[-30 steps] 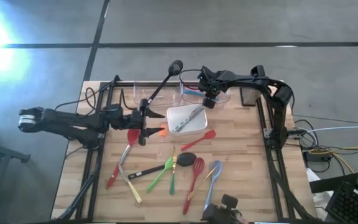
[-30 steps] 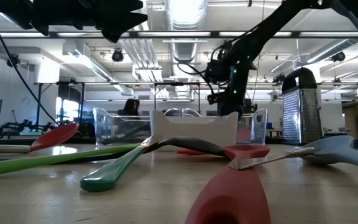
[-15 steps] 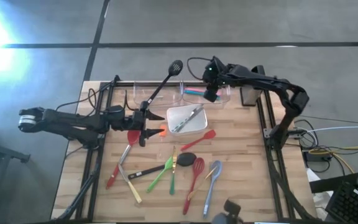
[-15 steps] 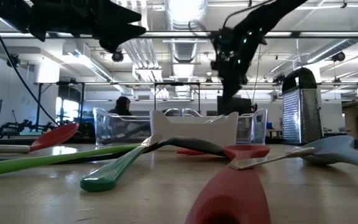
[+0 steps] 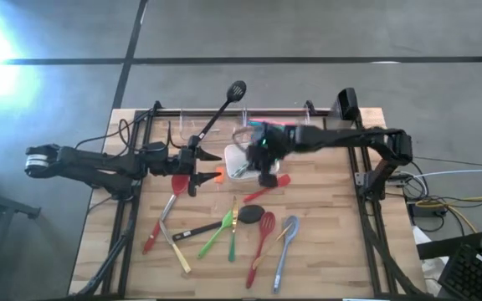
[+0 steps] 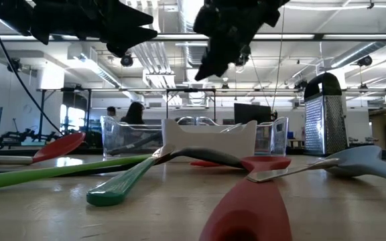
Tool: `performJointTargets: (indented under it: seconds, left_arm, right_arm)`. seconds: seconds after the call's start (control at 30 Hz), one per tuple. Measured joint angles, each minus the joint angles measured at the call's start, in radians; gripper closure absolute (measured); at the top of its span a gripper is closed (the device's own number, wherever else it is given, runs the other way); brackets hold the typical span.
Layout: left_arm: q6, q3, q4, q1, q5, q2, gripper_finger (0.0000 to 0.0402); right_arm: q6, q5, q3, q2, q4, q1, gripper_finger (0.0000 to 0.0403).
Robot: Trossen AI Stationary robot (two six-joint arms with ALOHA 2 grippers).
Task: Pick & Place Kitchen Items
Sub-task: Adjust the white bin
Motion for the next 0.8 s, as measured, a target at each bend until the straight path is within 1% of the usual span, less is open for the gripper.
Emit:
performJointTargets:
  seconds: [0.07,0.17,0.4,0.63,0.8]
  left_arm:
    - [-0.007,0.000,0.002,0.000,0.000,0.000,0.0165]
    - [-0.021,0.000,0.011,0.000,0.000,0.000,0.0165]
    - [-0.034,0.000,0.013,0.000,0.000,0.000,0.0165]
    - [-0.025,0.000,0.012,0.000,-0.008,0.000,0.0165]
    - [-0.025,-0.002,0.011,0.000,-0.014,0.000,0.0165]
  right_arm:
    - [0.014,0.002,0.000,0.026,0.053,0.034,0.0392]
    - [0.046,0.009,0.000,0.071,0.096,0.050,0.0395]
    - [0.083,0.012,0.000,0.184,0.118,0.050,0.0395]
    - [0.106,-0.006,0.000,0.262,0.177,0.051,0.0395]
    - [0.109,0.004,0.006,0.306,0.215,0.052,0.0395]
